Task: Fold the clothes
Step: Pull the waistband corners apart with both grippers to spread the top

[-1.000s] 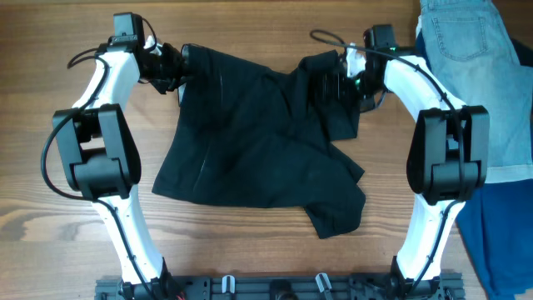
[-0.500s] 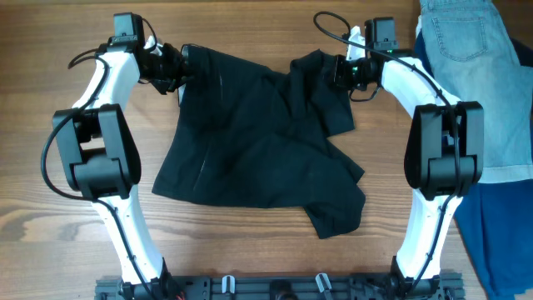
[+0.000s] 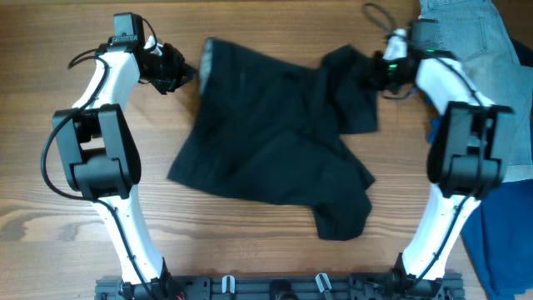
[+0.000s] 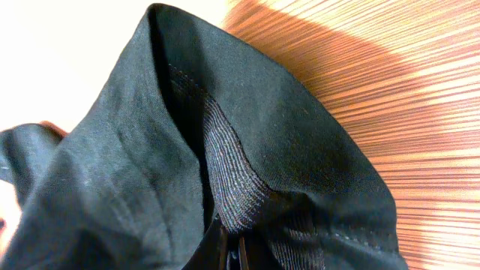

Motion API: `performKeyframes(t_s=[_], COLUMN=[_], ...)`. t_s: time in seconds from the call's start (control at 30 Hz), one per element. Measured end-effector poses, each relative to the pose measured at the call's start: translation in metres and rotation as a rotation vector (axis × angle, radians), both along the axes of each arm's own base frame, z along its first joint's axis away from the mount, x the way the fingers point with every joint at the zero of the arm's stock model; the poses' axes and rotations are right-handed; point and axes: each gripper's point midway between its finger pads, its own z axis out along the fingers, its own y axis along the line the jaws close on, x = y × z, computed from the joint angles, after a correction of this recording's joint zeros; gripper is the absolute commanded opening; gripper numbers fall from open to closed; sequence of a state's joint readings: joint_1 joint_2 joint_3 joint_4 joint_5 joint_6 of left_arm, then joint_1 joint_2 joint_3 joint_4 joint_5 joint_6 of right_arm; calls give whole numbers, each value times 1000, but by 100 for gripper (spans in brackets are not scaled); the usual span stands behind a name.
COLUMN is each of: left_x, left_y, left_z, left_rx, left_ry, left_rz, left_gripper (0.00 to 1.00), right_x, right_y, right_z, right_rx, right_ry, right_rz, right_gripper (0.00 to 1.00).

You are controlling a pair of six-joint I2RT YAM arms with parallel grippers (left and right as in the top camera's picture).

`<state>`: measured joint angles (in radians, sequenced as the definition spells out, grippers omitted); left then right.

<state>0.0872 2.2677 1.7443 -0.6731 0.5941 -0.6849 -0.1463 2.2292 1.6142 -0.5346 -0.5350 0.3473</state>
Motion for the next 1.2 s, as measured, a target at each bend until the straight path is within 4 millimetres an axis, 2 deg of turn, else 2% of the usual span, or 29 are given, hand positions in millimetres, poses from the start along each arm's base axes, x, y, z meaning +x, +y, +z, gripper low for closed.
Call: performKeyframes(t_s=[0.07,0.1,0.13,0.23,0.3,0.43,0.5,0.57,0.83,0.9,0.97,1.03,1.2], left_x=[0,0,0,0,0,-1,-2,-2,-7,-7,-10,-12,-13], left_y=[0,0,0,0,0,-3,-9,-18,-70,-86,-99,-106,-111], left_z=[0,0,0,0,0,0,1,3,8,9,10,9,8], left_rx=[0,0,0,0,0,-5,-10,-21,-47,-48,-48,-45,-36], left_ry=[0,0,0,0,0,0,-5,-13,-40,-58,-63,-63,-62], left_rz=[0,0,0,0,0,-12,-28,-47,-155,-186,-212,-226,-235], left_gripper=[15,15,15,15,25,33,34,41,45,45,44,38,41], right_x=[2,2,2,-1,-4,-5,-5,-3,5,4,2,-1,-6], right_y=[-25,-36,-40,-39,-29,-14,-11,-11,-6,1,7,12,18], right_z=[5,9,11,17,17,20,23,30,122,135,135,134,131], right_rx=[26,40,49,85,105,110,109,104,52,49,54,59,67], right_ry=[-21,-43,-56,-73,-69,-92,-99,-109,-253,-270,-261,-247,-222], right_rz=[-33,-33,-24,12,45,109,126,135,185,199,210,217,228], right_gripper=[7,76,100,99,100,100,100,100,100,100,100,100,100])
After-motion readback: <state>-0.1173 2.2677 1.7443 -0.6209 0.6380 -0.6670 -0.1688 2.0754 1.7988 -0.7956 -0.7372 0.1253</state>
